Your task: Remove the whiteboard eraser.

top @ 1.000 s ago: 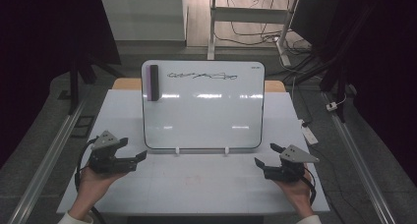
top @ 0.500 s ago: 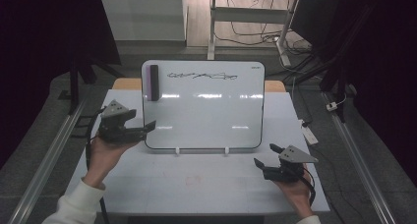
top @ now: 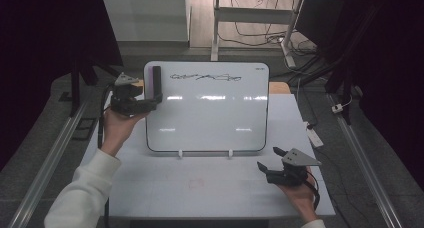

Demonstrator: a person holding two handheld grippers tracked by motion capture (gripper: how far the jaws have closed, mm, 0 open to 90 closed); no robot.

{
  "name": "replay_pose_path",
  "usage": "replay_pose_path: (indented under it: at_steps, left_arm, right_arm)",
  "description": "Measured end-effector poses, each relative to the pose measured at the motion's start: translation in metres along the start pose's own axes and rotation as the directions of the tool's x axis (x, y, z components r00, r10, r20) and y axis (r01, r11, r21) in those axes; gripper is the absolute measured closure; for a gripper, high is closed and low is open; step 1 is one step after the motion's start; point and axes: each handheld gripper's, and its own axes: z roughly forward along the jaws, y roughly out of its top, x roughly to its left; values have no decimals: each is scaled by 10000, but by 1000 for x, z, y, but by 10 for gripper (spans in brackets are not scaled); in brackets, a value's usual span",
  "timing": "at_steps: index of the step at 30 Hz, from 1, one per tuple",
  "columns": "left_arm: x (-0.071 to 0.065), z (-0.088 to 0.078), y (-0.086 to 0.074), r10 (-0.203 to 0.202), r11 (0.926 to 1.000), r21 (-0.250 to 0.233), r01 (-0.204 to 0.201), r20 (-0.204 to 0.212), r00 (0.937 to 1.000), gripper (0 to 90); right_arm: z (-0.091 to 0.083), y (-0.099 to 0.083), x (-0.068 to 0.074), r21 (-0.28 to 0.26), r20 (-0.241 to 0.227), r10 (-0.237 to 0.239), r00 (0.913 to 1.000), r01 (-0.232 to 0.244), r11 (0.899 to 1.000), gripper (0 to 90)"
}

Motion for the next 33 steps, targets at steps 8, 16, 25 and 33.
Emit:
replay_pose_path:
  at_steps: [8, 16, 25, 33]
  left_arm:
    - [9, 17, 18, -269, 9995, -178, 260, -520, 9983, 327]
    - [12, 23, 24, -413, 9989, -247, 399, -586, 9974, 415]
    - [8, 28, 28, -315, 9993, -209, 301, -685, 9972, 502]
    - [5, 30, 30, -473, 9988, -142, 461, -983, 9940, 554]
  right_arm:
    - [0, -1, 0, 59, 61, -57, 10000, 57, 10000, 199]
    - [-1, -3, 0, 125, 117, 3, 9999, -4, 9999, 198]
    - [0, -3, 1, 152, 142, -23, 9999, 21, 9999, 199]
    - [0, -2, 1, 97, 166, -80, 9998, 78, 9999, 199]
